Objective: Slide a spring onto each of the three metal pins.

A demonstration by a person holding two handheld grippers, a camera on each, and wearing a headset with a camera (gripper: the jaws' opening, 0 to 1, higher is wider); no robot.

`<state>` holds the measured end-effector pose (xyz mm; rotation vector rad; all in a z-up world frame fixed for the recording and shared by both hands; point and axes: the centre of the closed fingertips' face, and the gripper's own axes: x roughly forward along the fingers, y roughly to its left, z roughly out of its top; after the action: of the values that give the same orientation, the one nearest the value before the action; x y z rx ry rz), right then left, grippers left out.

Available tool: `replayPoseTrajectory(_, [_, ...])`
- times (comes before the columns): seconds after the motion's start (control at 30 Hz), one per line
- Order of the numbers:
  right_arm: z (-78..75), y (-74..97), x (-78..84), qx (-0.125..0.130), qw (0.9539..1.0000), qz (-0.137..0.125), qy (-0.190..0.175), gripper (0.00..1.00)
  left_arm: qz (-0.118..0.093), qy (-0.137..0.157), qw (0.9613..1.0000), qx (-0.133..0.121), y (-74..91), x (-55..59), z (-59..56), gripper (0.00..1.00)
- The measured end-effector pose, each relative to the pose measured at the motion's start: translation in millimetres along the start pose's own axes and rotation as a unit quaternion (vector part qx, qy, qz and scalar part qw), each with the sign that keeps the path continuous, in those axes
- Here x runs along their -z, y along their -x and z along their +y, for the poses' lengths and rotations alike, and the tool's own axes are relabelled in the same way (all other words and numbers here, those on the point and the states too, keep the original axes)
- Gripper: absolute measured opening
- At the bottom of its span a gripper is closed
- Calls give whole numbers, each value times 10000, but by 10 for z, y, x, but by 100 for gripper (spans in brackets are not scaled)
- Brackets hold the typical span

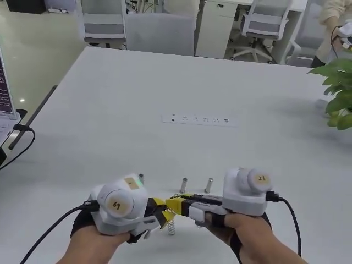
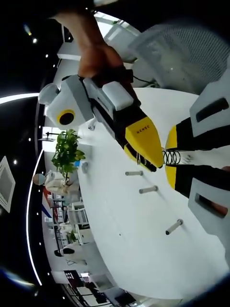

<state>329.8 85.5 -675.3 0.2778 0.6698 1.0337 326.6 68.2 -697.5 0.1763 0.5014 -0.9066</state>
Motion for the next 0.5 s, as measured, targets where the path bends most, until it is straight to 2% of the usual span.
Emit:
replayPoseTrajectory(0.1, [22,-18,18,-39,9994,177,288,9,-150,68,9999,31,21,-68,-4,2])
replayPoseTrajectory(0.27, [32,-2,-37,-97,9978,309,577,10,-213,56,9997,88,46,-92,5,2])
replayPoseTrajectory(0.4, [46,45,-51,-189,9928,605,1011,12,-234,10,9996,142,56,-114,-3,1])
replayPoseTrajectory(0.5, [53,87,-58,-242,9862,864,1394,13,-228,-44,9995,193,56,-115,-21,1])
